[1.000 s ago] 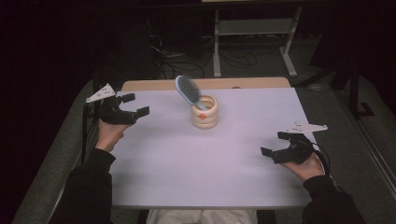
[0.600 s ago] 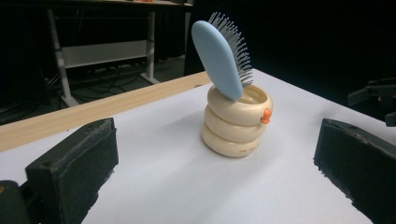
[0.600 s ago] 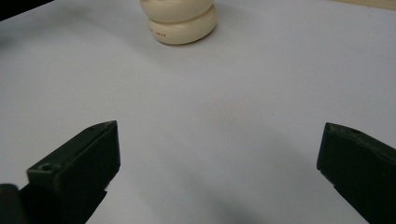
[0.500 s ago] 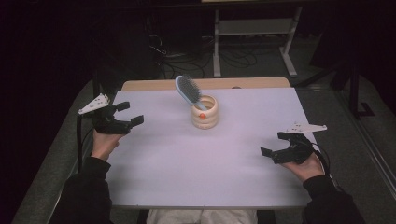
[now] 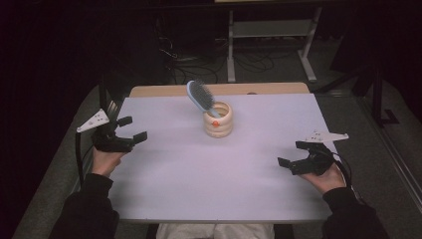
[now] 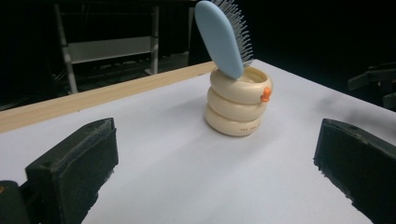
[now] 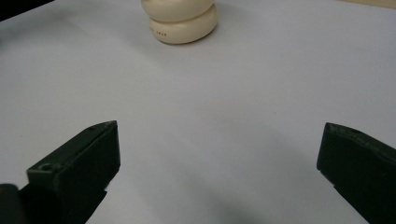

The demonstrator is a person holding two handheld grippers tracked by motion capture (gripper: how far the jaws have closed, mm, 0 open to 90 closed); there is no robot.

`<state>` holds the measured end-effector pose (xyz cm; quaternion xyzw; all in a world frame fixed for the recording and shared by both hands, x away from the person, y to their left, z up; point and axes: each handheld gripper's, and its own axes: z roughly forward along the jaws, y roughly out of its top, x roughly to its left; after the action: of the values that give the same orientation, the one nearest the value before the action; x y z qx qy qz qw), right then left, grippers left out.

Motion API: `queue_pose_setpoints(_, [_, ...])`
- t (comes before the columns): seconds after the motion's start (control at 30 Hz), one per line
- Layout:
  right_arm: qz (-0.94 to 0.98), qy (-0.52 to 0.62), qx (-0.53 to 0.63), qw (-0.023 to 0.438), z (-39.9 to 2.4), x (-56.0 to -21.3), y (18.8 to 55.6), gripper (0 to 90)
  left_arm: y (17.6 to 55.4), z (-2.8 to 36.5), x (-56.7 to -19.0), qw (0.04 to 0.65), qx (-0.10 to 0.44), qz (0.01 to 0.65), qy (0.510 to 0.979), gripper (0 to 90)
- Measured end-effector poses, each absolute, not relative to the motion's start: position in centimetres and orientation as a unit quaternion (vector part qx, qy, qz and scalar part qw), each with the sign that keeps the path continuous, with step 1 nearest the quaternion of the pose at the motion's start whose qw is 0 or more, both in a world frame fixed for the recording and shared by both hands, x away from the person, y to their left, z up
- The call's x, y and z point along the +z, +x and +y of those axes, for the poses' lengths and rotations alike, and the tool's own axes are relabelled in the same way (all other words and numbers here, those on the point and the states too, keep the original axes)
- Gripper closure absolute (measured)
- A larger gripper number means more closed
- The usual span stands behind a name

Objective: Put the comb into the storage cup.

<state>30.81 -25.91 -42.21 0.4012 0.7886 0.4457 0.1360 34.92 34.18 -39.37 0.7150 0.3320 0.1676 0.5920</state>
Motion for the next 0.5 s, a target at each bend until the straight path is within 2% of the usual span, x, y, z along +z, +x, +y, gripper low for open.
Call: queue_pose_setpoints(0.5, [0.79, 0.401, 0.444, 0.134, -25.9, -42.3, 30.8, 0.0, 33.1, 36.3, -41.5, 0.596, 0.184, 0.346, 0.7, 0.0])
